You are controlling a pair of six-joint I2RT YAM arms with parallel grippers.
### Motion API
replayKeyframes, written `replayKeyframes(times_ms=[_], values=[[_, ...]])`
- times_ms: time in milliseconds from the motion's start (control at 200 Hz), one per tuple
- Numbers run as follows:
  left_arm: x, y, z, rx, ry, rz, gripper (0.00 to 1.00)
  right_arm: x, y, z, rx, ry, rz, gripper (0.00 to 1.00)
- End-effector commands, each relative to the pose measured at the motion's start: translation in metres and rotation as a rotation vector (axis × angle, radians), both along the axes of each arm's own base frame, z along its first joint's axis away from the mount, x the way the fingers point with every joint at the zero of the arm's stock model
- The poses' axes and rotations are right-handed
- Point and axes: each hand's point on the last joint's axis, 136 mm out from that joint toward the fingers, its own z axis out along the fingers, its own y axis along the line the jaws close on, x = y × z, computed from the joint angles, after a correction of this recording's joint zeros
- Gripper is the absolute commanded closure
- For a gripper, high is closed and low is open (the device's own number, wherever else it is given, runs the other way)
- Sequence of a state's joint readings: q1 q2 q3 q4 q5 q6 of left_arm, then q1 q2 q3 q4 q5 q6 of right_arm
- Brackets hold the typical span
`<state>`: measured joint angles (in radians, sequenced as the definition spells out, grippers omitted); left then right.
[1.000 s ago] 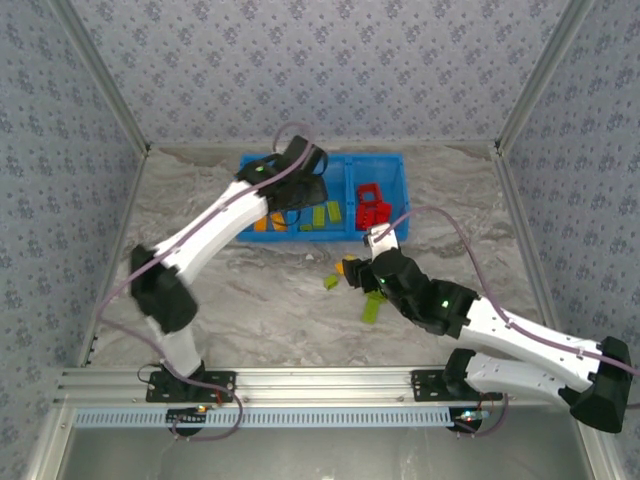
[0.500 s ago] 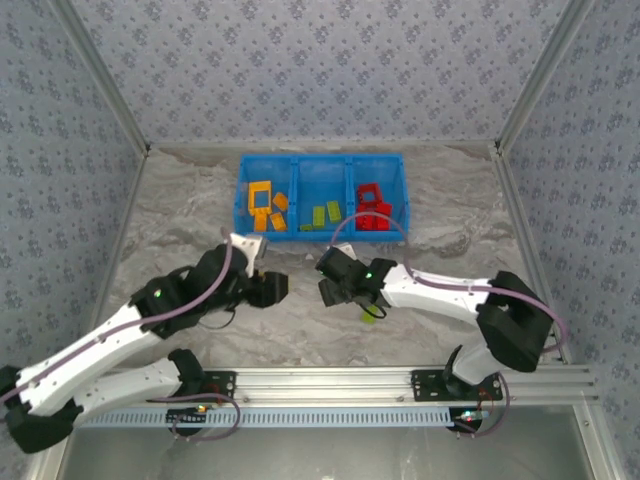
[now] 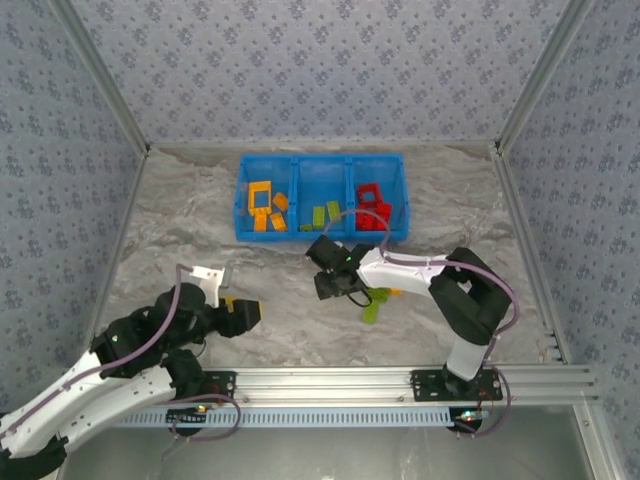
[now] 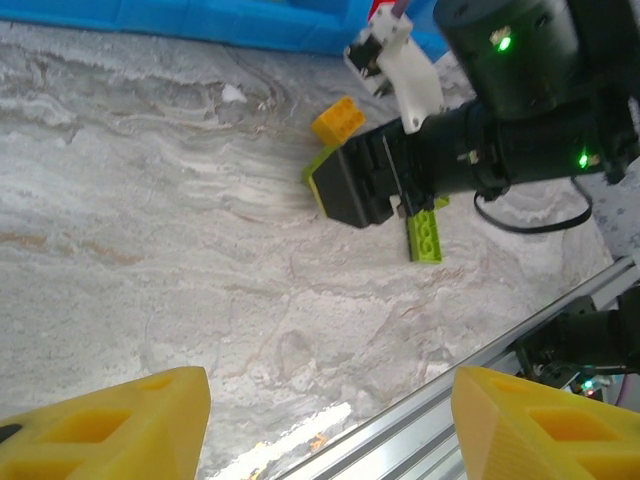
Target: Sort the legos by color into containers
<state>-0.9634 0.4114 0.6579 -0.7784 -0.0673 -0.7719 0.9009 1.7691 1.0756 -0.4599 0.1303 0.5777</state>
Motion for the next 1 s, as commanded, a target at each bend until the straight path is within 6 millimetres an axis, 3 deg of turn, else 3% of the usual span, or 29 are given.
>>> replayKeyframes(times_ms=[0, 345, 450, 535, 570, 685, 859, 994], values=[[-0.005, 0.001, -0.001, -0.018, 0.017, -0.007, 0.34, 0.008, 0.01, -0.001, 0.01, 0.012, 0.015, 0.47], [-0.006, 0.01, -0.002, -0.067, 0.004, 0.035, 0.34, 0.01, 0.01, -0.003, -0.003, 0.011, 0.009, 0.68], [-0.005, 0.008, 0.003, -0.082, -0.002, 0.038, 0.34, 0.012, 0.013, 0.021, 0.001, -0.055, 0.027, 0.7], [0.0, 0.005, 0.018, -0.123, -0.035, 0.044, 0.34, 0.02, 0.011, 0.05, 0.016, -0.115, 0.023, 0.69], [0.003, 0.002, 0.026, -0.143, -0.056, 0.047, 0.34, 0.032, 0.016, 0.073, 0.038, -0.157, 0.016, 0.69], [0.016, -0.008, 0.053, -0.183, -0.125, 0.057, 0.31, 0.07, 0.016, 0.104, 0.055, -0.21, -0.001, 0.69], [0.038, -0.029, 0.072, -0.125, -0.157, 0.065, 0.31, 0.122, 0.027, 0.105, 0.124, -0.172, 0.0, 0.69], [0.047, -0.041, 0.085, -0.129, -0.179, 0.064, 0.31, 0.158, 0.05, 0.106, 0.232, -0.18, 0.066, 0.69]])
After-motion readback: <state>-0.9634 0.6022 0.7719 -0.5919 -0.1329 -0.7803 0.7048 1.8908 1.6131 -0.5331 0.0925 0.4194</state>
